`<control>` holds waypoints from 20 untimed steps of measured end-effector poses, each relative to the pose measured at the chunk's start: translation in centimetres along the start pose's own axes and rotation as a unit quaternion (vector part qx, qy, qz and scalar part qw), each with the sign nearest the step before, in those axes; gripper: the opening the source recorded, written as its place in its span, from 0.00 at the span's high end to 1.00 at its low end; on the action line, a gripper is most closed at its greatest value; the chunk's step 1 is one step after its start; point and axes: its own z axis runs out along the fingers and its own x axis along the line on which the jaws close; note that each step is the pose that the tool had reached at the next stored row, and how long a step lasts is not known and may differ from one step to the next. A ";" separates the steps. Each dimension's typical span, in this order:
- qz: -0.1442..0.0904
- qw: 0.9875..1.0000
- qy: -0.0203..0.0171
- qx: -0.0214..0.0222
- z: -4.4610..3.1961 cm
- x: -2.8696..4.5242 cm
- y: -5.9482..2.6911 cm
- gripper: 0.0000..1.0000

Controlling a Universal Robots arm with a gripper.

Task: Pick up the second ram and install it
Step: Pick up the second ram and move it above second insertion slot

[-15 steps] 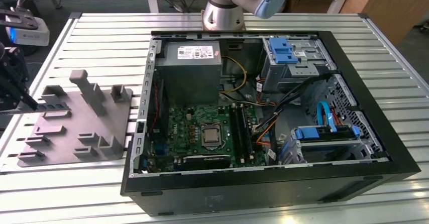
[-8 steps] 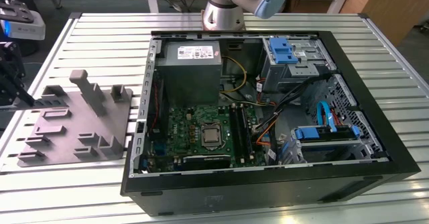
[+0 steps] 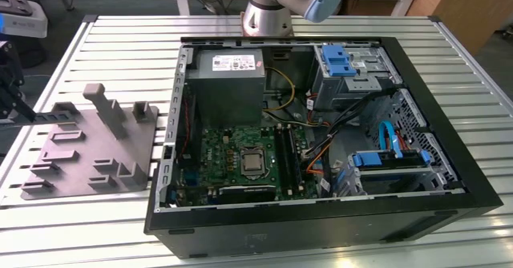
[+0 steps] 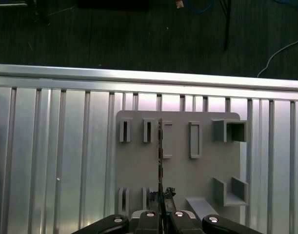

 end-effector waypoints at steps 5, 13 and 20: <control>0.000 1.000 0.000 0.000 -0.90 -0.06 0.03 0.86; 0.000 1.000 -0.001 0.000 -2.11 -0.13 0.06 0.86; 0.000 1.000 -0.002 0.000 -3.15 -0.20 0.10 0.86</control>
